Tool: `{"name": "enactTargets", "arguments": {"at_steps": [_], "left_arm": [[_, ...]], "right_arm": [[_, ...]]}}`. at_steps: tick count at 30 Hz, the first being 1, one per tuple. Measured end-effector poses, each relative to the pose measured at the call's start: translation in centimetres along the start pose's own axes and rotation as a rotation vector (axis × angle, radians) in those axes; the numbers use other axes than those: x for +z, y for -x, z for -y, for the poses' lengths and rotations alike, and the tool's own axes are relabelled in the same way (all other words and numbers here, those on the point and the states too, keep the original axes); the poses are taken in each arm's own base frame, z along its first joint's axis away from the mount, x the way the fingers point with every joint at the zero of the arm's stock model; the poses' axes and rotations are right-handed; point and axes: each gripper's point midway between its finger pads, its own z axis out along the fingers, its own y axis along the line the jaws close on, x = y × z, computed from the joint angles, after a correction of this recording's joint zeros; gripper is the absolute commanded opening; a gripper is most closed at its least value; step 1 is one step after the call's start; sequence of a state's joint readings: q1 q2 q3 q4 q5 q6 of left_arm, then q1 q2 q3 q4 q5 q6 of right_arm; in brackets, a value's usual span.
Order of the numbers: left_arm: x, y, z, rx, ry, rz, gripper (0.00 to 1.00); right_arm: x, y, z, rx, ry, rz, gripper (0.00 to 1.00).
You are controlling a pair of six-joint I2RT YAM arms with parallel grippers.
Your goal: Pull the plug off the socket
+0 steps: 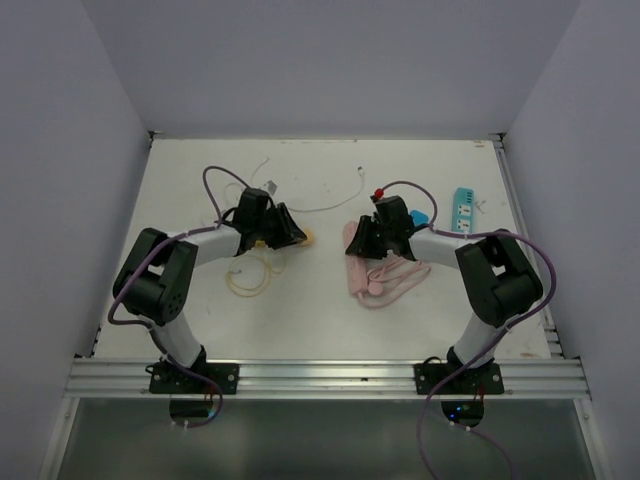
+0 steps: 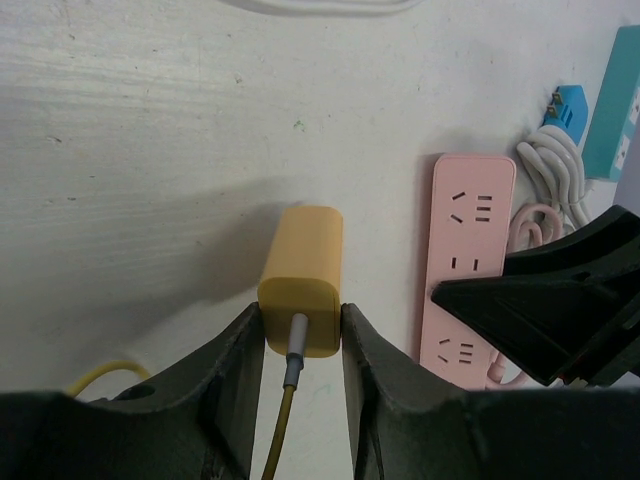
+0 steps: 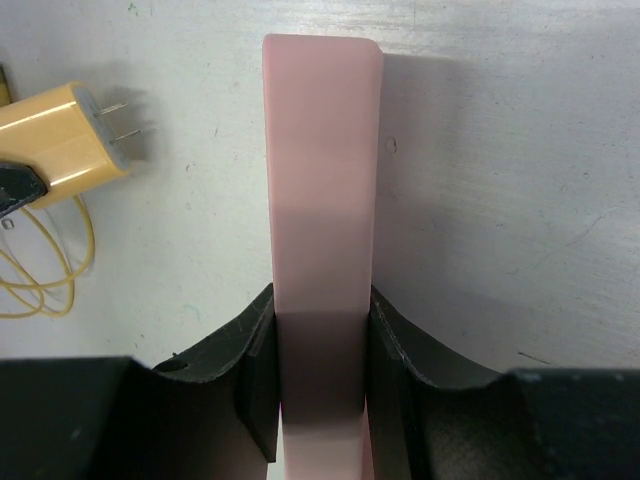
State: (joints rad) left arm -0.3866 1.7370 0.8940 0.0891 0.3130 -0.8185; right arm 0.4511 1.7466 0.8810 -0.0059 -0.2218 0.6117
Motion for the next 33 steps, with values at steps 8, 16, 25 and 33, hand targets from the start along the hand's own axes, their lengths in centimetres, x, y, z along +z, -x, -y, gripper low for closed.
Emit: {"name": "enactTargets", "arguments": {"at_steps": [8,16,25,33], "left_arm": [[0.0,-0.2,-0.7,0.021,0.021,0.004,0.73],[-2.6,1.4,0.2,0.08,0.048,0.073,0.99],[-8.7,5.8,3.5,0.211,0.074,0.255,1.0],[-15.0,7.8,4.3,0.3,0.142,0.403,1.0]], "right_arm": [[0.0,-0.1,-0.1,-0.004,0.007,-0.005,0.0],[-0.1,-0.2,-0.1,-0.009,0.008,-0.009,0.0],[-0.6,-0.6,0.2,-0.021,-0.002,-0.023,0.23],[-1.2,-1.1,0.4,-0.024,-0.016,-0.04,0.53]]}}
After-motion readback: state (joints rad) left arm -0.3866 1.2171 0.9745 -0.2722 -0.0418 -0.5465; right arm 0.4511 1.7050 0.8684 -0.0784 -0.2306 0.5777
